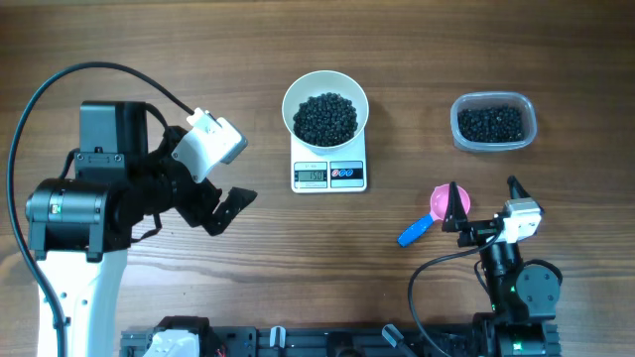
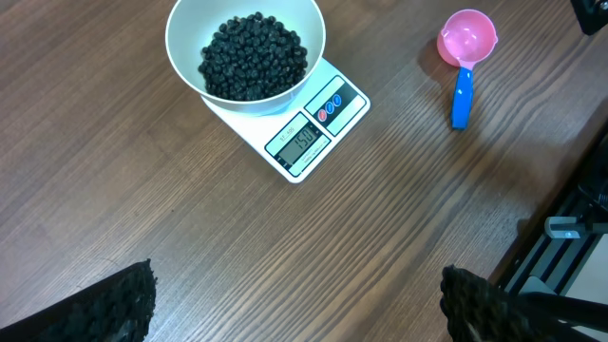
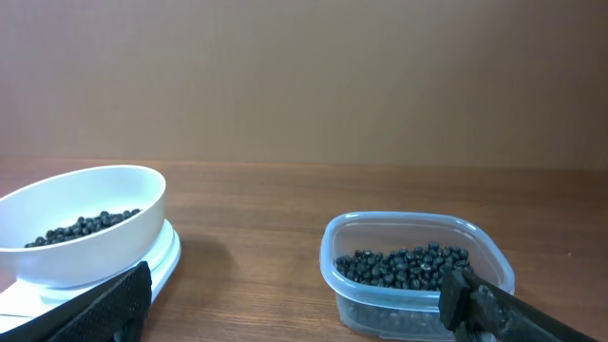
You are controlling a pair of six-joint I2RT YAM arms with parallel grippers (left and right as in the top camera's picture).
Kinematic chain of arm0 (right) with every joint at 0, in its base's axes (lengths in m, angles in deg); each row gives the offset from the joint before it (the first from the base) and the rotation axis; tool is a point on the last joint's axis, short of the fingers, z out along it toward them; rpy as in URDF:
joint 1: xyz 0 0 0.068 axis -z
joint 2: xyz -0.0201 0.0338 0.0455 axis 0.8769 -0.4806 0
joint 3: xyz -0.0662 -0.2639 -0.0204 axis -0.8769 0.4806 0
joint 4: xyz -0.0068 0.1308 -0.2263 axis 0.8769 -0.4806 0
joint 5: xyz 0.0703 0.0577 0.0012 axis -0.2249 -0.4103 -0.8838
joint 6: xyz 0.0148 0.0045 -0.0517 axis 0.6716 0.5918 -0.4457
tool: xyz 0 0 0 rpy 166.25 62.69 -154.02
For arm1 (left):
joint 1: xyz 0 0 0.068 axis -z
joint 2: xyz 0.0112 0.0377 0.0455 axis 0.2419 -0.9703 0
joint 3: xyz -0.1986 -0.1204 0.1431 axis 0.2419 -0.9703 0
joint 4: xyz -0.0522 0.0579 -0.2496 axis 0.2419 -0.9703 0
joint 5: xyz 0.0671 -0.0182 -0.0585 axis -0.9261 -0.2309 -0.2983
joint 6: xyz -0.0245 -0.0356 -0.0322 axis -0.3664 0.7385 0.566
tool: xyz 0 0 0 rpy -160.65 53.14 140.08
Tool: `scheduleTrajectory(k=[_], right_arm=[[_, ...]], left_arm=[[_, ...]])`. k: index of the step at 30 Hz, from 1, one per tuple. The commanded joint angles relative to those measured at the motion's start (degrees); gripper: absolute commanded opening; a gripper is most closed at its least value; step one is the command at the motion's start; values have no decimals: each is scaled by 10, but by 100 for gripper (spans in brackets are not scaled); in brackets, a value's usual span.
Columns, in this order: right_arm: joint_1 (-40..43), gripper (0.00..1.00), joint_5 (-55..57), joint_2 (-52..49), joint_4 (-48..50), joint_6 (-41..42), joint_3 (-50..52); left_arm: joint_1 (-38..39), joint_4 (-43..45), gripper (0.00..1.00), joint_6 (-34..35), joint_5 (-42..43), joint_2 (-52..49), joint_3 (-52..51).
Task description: Scoop item into bowl and weigh 150g on scale
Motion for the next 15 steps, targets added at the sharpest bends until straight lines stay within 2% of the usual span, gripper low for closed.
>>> scheduleTrajectory(k=[1,15], right_arm=[[-2,100,-9,9,0,-8,2],[-2,100,-9,8,0,-8,2]], left_arm=[[-4,0,100,-7,5,-2,10],[-4,0,100,-7,5,-2,10]])
